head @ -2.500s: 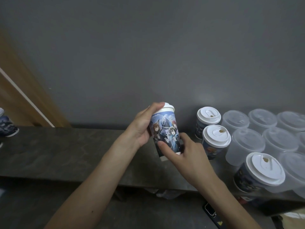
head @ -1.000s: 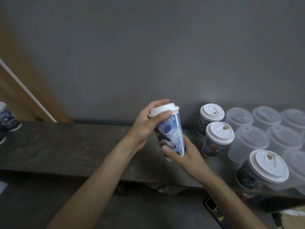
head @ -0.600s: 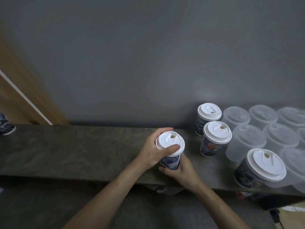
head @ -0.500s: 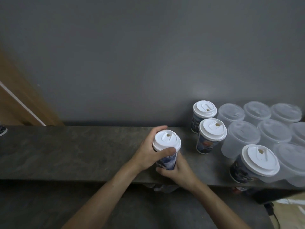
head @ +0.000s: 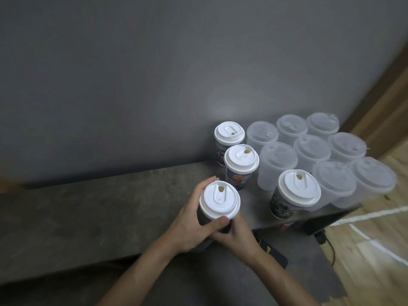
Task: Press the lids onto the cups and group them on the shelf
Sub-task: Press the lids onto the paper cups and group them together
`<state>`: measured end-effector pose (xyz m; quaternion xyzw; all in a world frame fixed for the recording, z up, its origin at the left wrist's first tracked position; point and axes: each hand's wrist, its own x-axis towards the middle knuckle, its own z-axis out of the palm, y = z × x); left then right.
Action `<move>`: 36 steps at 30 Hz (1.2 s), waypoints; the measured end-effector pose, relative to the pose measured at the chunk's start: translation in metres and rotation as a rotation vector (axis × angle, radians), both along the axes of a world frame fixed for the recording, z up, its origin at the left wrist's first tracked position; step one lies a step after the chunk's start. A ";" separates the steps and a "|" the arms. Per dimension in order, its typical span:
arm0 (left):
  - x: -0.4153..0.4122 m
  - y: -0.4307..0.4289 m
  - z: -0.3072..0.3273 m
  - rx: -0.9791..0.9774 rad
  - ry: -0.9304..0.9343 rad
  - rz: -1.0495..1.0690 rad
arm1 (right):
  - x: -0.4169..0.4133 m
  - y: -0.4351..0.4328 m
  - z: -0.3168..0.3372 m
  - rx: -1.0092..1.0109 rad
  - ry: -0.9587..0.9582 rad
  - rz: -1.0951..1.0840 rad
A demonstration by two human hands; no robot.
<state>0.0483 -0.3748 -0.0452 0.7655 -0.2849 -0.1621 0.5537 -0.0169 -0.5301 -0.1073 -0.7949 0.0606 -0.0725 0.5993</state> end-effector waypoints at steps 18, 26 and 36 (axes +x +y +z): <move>-0.018 -0.071 -0.047 0.042 -0.049 0.132 | -0.030 -0.032 -0.013 -0.101 -0.004 -0.505; -0.016 -0.063 -0.055 0.035 -0.013 0.127 | -0.040 -0.026 -0.013 -0.077 -0.009 -0.507; -0.020 -0.004 -0.064 0.060 0.012 0.232 | -0.082 0.019 -0.001 0.092 0.027 -0.521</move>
